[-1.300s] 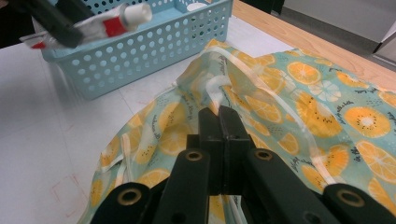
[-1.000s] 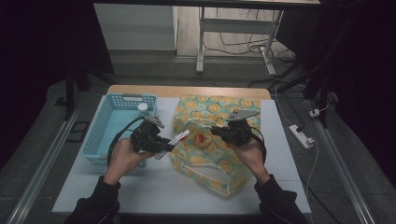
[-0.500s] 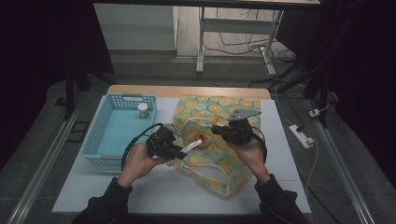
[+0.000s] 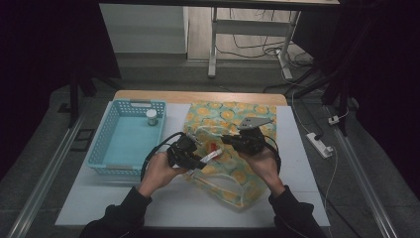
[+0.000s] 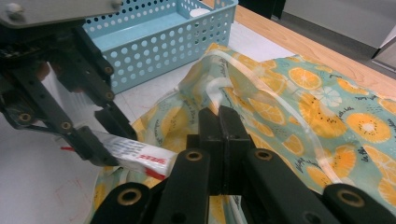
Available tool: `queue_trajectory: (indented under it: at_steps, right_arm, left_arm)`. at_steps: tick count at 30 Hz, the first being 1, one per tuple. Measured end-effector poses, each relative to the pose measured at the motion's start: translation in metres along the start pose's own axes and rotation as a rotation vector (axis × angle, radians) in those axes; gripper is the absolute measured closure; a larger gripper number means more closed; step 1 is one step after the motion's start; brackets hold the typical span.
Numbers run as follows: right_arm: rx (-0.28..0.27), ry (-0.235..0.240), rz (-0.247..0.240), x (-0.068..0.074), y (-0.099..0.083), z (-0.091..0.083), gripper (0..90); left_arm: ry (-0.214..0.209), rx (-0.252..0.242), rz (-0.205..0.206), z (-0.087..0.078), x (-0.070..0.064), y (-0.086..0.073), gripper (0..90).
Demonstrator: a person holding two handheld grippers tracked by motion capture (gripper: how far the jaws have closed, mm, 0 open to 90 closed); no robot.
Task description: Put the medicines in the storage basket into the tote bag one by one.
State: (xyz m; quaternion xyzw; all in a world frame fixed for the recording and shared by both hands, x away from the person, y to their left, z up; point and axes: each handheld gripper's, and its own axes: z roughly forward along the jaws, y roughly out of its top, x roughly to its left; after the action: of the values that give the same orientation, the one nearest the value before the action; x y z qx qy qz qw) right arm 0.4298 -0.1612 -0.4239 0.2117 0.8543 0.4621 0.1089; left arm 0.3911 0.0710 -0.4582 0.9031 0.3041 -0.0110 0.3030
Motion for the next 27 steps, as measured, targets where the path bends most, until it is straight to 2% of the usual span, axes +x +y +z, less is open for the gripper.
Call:
queue_trajectory:
  at_steps: [8, 13, 18, 27]
  right_arm:
    - [0.003, 0.001, -0.001, 0.0, -0.001, 0.002, 89.6]
    - [0.004, 0.0, -0.002, 0.0, -0.001, 0.002, 89.6]
    - [0.009, -0.002, 0.005, -0.001, -0.002, 0.004, 89.5]
    - [0.004, -0.011, 0.014, -0.003, -0.003, 0.003, 89.6]
  left_arm:
    - [0.031, 0.02, 0.007, 0.017, 0.003, 0.017, 70.8]
    - [0.05, -0.002, 0.005, 0.025, 0.007, 0.025, 70.8]
    - [0.057, -0.017, -0.011, 0.03, 0.014, 0.03, 70.8]
    - [0.06, -0.067, -0.064, 0.04, 0.03, 0.037, 70.7]
